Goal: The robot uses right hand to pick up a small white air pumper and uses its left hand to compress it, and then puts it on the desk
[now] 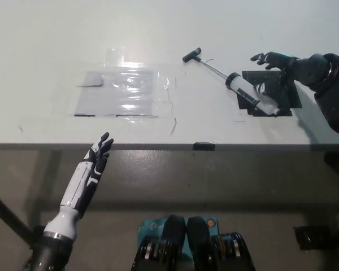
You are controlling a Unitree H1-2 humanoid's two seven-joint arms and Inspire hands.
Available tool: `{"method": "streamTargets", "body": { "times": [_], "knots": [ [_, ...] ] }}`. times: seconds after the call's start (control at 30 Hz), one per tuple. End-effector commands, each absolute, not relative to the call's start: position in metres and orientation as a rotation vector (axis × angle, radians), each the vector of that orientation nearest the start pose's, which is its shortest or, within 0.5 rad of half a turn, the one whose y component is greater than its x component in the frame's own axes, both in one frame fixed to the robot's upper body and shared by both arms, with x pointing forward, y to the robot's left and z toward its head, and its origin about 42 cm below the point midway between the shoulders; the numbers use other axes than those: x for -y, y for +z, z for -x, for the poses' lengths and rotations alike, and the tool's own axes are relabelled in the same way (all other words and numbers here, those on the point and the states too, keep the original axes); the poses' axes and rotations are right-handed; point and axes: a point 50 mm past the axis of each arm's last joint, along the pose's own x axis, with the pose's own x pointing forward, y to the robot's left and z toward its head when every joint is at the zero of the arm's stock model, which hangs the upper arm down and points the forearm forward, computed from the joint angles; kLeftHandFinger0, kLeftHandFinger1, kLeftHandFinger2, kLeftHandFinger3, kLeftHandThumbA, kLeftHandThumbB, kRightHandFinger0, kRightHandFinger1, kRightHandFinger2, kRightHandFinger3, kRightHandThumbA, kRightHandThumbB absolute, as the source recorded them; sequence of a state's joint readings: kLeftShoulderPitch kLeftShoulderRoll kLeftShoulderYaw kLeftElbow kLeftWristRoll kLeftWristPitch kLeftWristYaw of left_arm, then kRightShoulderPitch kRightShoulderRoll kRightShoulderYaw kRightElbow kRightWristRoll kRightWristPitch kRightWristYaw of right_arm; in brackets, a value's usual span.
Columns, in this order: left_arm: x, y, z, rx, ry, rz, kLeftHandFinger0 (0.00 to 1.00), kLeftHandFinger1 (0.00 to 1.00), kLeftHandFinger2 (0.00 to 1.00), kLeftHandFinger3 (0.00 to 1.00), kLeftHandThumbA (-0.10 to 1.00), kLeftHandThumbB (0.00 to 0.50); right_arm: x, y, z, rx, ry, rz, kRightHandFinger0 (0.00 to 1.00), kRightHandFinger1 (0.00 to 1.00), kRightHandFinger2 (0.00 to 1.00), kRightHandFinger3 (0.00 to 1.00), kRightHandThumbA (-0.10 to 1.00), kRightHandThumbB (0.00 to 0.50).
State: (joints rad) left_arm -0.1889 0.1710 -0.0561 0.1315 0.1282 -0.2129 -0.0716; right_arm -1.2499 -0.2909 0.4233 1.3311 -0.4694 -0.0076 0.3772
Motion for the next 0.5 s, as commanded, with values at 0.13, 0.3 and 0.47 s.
{"method": "streamTargets", "body": {
  "times": [0.13,0.3,0.47],
  "knots": [
    [-0.239,0.144,-0.343,0.317,-0.181,-0.332,1.00,1.00,1.00,1.00,1.00,0.252,0.173,0.355,-0.601,-0.161,0.408,1.295,1.00,1.00,1.00,1.00,1.00,0.467],
    [-0.241,0.145,-0.341,0.322,-0.178,-0.330,1.00,1.00,1.00,1.00,0.98,0.236,0.147,0.359,-0.600,-0.161,0.425,1.365,1.00,1.00,1.00,1.00,1.00,0.484],
    [-0.242,0.144,-0.335,0.322,-0.181,-0.337,1.00,1.00,1.00,1.00,0.94,0.217,0.138,0.352,-0.598,-0.187,0.434,1.387,1.00,1.00,1.00,1.00,1.00,0.479]
  ]
}}
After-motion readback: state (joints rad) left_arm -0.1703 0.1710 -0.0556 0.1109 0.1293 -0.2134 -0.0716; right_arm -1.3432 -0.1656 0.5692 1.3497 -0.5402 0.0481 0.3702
